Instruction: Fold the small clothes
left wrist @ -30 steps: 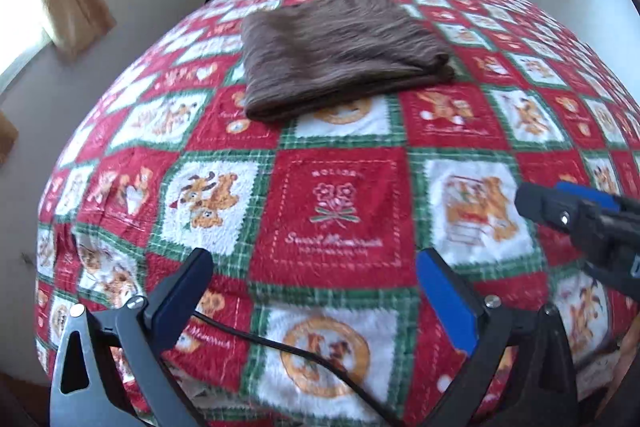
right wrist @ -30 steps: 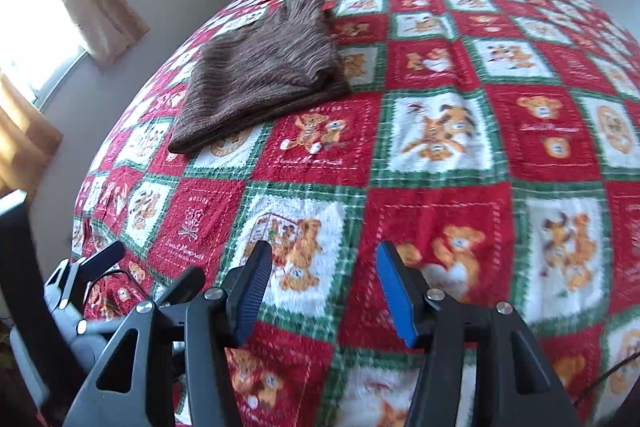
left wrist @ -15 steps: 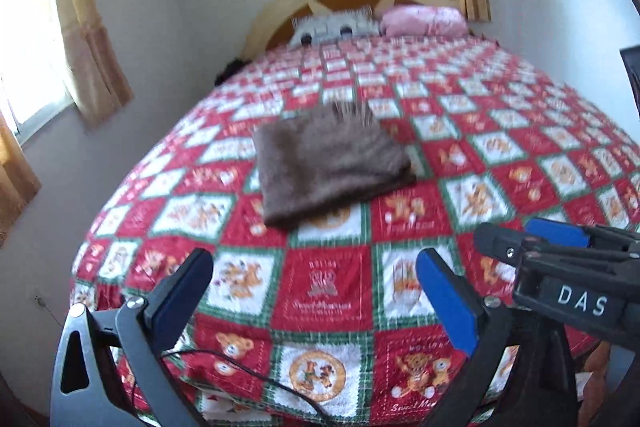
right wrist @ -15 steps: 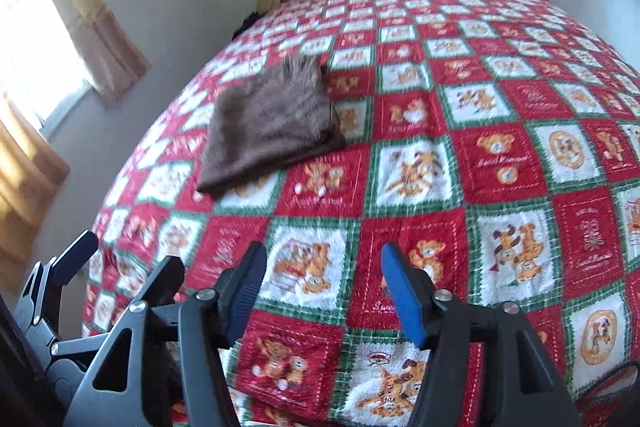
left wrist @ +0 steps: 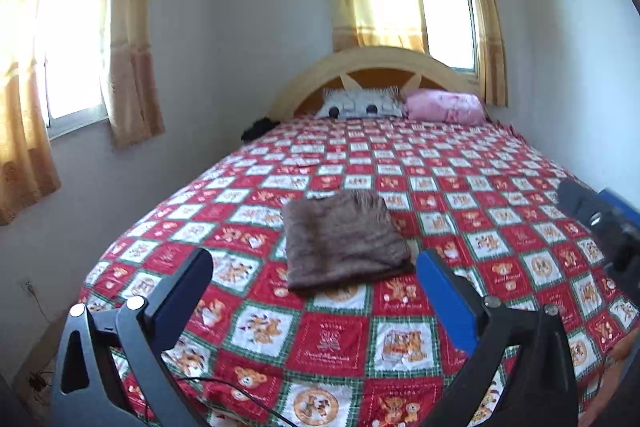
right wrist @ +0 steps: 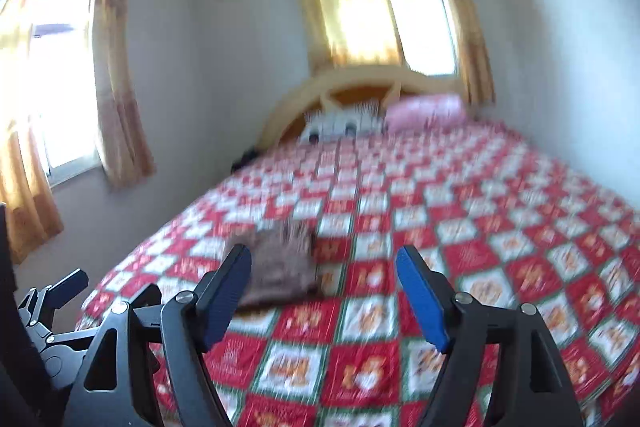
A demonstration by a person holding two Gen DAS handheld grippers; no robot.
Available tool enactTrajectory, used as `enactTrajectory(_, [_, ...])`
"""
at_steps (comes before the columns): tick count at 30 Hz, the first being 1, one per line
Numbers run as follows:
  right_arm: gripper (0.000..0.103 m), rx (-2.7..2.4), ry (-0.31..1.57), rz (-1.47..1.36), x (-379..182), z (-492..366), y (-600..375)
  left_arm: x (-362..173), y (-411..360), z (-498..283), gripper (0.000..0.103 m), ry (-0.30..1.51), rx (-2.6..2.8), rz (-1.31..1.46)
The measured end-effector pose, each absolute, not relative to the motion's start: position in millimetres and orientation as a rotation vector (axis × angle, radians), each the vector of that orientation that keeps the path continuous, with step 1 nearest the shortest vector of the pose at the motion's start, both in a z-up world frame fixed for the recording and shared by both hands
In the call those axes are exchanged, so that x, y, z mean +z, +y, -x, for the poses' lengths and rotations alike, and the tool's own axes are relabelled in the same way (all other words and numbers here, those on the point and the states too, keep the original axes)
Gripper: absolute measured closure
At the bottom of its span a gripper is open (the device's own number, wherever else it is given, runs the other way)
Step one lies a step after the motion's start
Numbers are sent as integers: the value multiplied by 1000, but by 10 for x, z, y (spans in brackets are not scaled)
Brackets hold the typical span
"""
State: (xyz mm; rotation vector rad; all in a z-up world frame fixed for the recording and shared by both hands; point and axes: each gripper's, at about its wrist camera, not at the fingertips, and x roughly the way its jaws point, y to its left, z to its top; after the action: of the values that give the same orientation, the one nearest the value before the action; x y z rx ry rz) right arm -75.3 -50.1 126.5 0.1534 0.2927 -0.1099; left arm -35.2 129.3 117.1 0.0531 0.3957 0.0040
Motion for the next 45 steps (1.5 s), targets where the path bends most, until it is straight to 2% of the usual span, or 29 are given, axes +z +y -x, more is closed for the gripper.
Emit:
enactTrajectory(8, [21, -107, 134, -101, 1471, 1021, -414, 1336, 1285, 506, 0, 312, 46, -76])
enactTrajectory(20, [21, -123, 160, -132, 1388, 1028, -475, 1367, 1204, 603, 0, 272, 62, -107])
enactTrajectory(45, [21, -112, 184, -136, 1312, 1002, -513, 1313, 1240, 528, 0, 317, 66, -105])
